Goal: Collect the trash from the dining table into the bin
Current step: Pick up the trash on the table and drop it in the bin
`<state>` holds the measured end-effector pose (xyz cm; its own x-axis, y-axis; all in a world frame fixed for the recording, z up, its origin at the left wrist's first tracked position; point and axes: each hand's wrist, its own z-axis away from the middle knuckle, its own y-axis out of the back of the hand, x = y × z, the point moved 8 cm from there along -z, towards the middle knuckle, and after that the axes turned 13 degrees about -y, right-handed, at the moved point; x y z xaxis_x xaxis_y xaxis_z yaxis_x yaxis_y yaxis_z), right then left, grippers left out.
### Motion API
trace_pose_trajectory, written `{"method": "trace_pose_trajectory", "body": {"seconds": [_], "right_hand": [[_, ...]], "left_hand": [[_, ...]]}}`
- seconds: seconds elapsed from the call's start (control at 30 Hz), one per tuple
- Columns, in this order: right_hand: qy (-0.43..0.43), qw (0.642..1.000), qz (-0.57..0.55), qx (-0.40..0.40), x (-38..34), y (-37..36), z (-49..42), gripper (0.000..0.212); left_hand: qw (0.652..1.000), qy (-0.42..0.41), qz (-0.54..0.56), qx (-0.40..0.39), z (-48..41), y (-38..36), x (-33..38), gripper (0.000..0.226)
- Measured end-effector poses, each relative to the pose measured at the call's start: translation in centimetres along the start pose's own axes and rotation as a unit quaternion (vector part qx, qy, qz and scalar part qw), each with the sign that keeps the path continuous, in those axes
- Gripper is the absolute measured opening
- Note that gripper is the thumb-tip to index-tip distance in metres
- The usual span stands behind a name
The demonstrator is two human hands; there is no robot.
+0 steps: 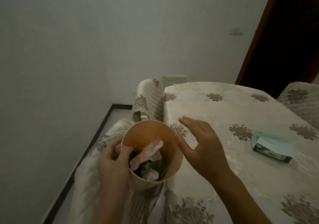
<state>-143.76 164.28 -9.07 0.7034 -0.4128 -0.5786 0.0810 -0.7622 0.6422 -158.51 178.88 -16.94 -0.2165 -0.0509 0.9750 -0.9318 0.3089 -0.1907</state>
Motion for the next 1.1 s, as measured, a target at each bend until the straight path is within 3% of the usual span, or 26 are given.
{"method": "trace_pose_trajectory", "body": {"seconds": [0.23, 0.43, 0.8, 1.1], "right_hand": [[0.055, 0.998, 0.001, 0.004, -7.5, -0.7, -0.7, 0.058], [0.081, 0.996, 0.034, -0.029, -13.5, -7.4, 0.1, 0.064], [0.058, 0.993, 0.075, -0.073, -25.1, -24.6, 2.0, 0.068], [0.038, 0.99, 0.114, -0.069, -27.0, -32.2, -3.6, 0.069]], "left_hand": [[0.99, -0.078, 0.034, 0.108, -1.5, 8.6, 7.0, 0.02], [0.979, -0.116, 0.047, 0.159, -4.5, 17.8, 9.4, 0.025], [0.981, -0.078, -0.003, 0.175, -15.5, 35.7, 7.7, 0.028], [0.982, -0.072, 0.006, 0.173, -26.4, 38.0, 5.9, 0.027]]}}
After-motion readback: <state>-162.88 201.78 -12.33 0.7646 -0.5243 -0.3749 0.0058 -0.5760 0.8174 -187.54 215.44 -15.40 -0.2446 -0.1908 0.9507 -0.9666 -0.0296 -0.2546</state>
